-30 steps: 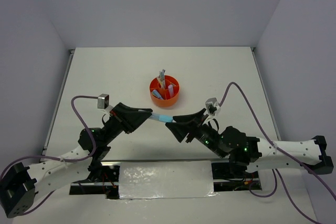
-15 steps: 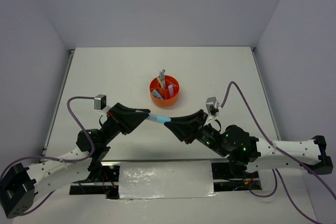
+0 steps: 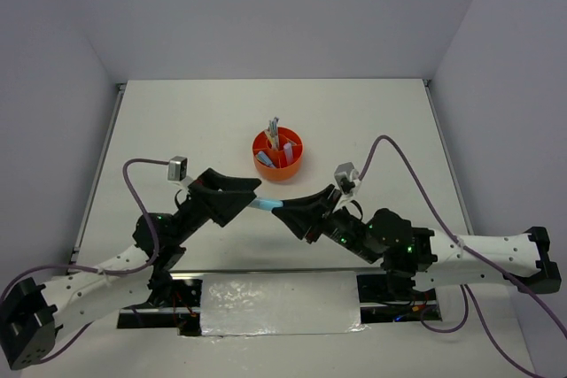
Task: Sort the stationery into containers
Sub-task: Place the pen in the storage box.
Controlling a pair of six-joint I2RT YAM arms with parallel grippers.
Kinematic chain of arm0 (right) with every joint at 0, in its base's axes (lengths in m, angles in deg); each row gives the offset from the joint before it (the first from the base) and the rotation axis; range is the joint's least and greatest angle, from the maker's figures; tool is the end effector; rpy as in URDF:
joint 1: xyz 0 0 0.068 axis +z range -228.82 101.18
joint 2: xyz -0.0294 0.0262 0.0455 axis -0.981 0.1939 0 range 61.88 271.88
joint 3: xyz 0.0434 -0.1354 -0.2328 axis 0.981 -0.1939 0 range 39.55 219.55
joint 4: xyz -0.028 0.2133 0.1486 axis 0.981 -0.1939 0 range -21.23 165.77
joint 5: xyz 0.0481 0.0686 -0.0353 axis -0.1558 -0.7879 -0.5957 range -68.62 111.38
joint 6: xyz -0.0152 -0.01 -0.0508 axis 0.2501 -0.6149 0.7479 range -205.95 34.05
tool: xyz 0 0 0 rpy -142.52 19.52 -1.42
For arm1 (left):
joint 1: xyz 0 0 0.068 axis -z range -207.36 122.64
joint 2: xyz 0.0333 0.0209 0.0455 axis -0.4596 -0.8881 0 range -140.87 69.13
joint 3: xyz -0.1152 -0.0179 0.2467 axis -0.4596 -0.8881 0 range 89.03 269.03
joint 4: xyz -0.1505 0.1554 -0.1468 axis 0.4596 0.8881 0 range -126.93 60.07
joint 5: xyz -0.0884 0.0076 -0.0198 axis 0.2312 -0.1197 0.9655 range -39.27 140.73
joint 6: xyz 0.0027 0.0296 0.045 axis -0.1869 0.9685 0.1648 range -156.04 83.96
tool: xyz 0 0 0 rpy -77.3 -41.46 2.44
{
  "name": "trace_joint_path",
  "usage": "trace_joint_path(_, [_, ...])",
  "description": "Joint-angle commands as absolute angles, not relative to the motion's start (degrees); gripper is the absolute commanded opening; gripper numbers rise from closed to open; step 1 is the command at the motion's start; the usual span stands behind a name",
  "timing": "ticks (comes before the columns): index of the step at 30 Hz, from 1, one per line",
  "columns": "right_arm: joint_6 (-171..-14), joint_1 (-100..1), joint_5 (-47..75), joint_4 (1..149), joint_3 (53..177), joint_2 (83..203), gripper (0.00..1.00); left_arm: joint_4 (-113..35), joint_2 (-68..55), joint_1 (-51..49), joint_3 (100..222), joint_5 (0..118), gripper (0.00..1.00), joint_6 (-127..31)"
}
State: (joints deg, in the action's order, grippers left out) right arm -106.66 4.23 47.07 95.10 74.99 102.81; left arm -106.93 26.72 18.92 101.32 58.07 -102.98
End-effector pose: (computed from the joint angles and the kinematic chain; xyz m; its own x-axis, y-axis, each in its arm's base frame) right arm 0.0363 0.1701 0.3481 -0.2714 0.4084 -0.8715 -0.7993 0.4087 0.4405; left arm 0.1010 -0.1122 0.2905 -0.5482 -0.7471 -0.3759 0.7151 -0.1856 -0.6740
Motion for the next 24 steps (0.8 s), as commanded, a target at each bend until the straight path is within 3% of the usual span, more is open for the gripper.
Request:
trace_joint_path(1, [-110.2, 2.2, 51.1, 79.5, 81.5, 104.7, 0.00, -83.6, 31.0, 18.6, 110.8, 52.5, 0.99, -98.7])
trace_joint_path(3, [-114.8, -1.3, 51.8, 71.6, 85.6, 106.2, 0.00, -67.4, 32.5, 18.5, 116.9, 47.3, 0.99, -94.3])
trace_joint_path(4, [-118.2, -3.5, 52.9, 64.5, 87.6, 107.4, 0.00, -50.7, 32.3, 18.5, 123.8, 39.3, 0.99, -92.5])
trace_joint_path(7, [-121.4, -5.9, 54.6, 57.2, 89.0, 107.1, 0.00, -22.3, 28.0, 18.3, 136.7, 22.0, 0.99, -90.8])
trace_joint_path(11, [-122.1, -10.0, 57.0, 51.1, 93.1, 108.6, 0.00, -1.5, 19.5, 17.5, 146.1, 10.0, 0.99, -90.0])
trace_joint_path(16, [-121.7, -16.8, 58.6, 33.4, 107.4, 120.5, 0.00, 8.9, 18.4, 17.3, 149.8, 6.5, 0.99, -87.4])
trace_joint_path(24, [-116.7, -26.1, 55.3, 23.8, 121.6, 138.9, 0.00, 7.7, 23.4, 17.3, 149.3, 18.6, 0.99, -70.5])
